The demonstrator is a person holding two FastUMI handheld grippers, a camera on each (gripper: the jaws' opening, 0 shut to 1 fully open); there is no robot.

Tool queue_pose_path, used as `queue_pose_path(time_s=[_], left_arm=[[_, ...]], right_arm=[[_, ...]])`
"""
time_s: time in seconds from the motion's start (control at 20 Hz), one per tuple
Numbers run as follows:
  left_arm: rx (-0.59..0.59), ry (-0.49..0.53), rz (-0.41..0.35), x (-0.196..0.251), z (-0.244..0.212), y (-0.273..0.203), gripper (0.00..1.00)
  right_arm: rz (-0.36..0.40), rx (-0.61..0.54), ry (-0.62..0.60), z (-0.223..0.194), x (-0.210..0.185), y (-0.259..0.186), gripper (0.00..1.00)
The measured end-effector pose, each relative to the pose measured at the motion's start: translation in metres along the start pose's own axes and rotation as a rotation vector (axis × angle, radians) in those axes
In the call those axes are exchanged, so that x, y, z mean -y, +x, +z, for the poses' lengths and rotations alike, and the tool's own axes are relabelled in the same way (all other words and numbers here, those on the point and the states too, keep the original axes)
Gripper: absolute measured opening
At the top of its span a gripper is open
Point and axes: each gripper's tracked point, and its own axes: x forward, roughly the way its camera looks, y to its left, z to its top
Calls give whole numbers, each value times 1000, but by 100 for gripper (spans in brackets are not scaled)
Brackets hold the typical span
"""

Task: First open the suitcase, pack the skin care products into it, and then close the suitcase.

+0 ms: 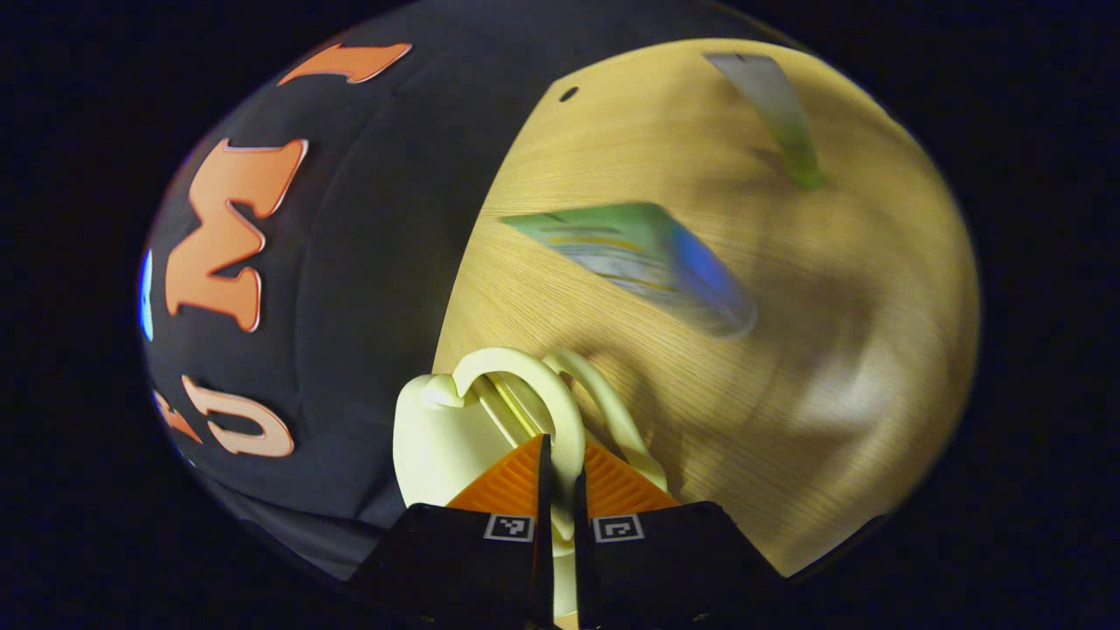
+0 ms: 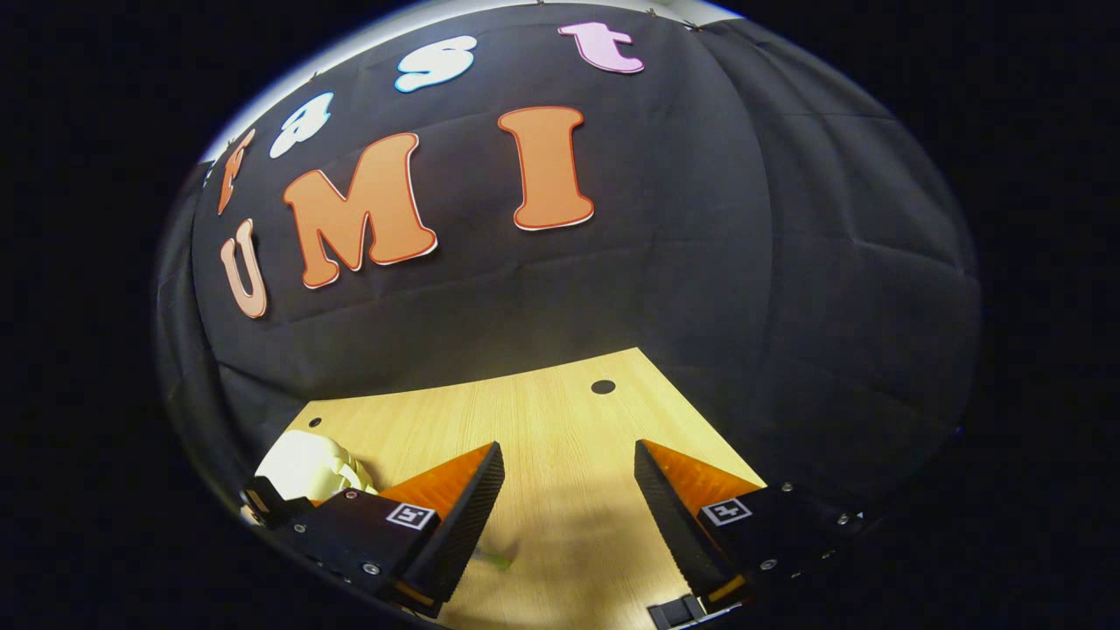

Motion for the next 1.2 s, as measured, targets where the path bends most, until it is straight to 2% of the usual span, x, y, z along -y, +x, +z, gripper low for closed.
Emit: queue_pose_path(time_s=[0.2,0.6,0.85,0.9,1.0,1.2], left_arm=[[57,-318,-109,-35,12,-28,10],[232,-854,-276,-129,-5,-30,10],[343,-1085,-328,-215,-28,-3,10],[366,-1122,-332,-230,-57,-3,13],[390,-1152,-337,-275,-104,-11,10],[410,-1126,-375,-292,-161,10,10]], right_arm=[[35,21,-5,7,-22,-2,94],[123,76,-9,27,-106,-15,95],[157,86,32,32,-164,-19,95],[164,87,49,33,-175,-21,95],[178,85,79,36,-198,-24,95],[205,64,132,37,-242,-30,95]])
